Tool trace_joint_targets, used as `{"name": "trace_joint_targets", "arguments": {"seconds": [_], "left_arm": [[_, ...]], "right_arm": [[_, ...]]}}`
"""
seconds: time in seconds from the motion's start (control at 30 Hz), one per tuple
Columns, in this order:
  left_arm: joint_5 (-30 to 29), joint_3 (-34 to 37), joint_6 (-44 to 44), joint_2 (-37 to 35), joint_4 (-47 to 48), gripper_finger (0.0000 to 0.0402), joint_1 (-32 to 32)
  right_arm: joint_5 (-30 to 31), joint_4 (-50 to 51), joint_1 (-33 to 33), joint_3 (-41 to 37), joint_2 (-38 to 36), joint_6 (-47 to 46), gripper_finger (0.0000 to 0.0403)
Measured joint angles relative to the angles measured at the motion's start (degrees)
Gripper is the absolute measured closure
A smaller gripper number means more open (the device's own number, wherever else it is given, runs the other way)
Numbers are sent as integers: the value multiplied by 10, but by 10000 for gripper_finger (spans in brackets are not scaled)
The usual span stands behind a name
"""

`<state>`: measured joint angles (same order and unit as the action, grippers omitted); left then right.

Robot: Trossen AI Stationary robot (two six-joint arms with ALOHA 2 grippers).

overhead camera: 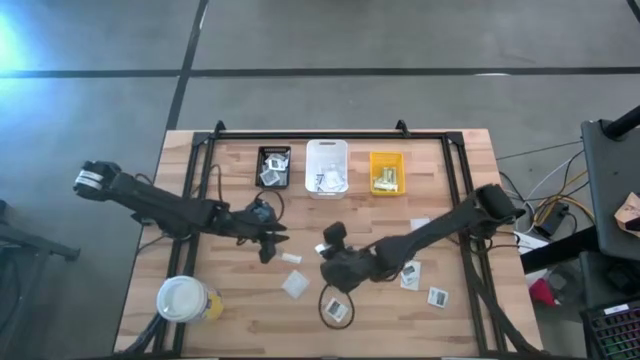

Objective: Pick & Place First Aid Supplies
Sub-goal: Put the green bandage into the yellow basket

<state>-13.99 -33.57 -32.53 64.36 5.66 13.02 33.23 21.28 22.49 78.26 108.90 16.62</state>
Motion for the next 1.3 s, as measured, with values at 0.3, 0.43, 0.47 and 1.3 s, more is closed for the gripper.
{"name": "trace_joint_targets", "arguments": {"seconds": [0.3,0.43,0.47,1.3], "left_arm": [[-35,61,4,-48,-40,259,0],[-35,71,36,-58,-68,259,0],[-35,73,47,-61,-76,259,0],[-35,76,96,-43,-148,259,-1]], "right_arm": [[0,22,-45,-56,-101,-22,395],[0,24,-69,-97,-154,-46,395],[0,21,-75,-106,-166,-55,395],[-41,-71,-332,-381,-445,-342,395]]}}
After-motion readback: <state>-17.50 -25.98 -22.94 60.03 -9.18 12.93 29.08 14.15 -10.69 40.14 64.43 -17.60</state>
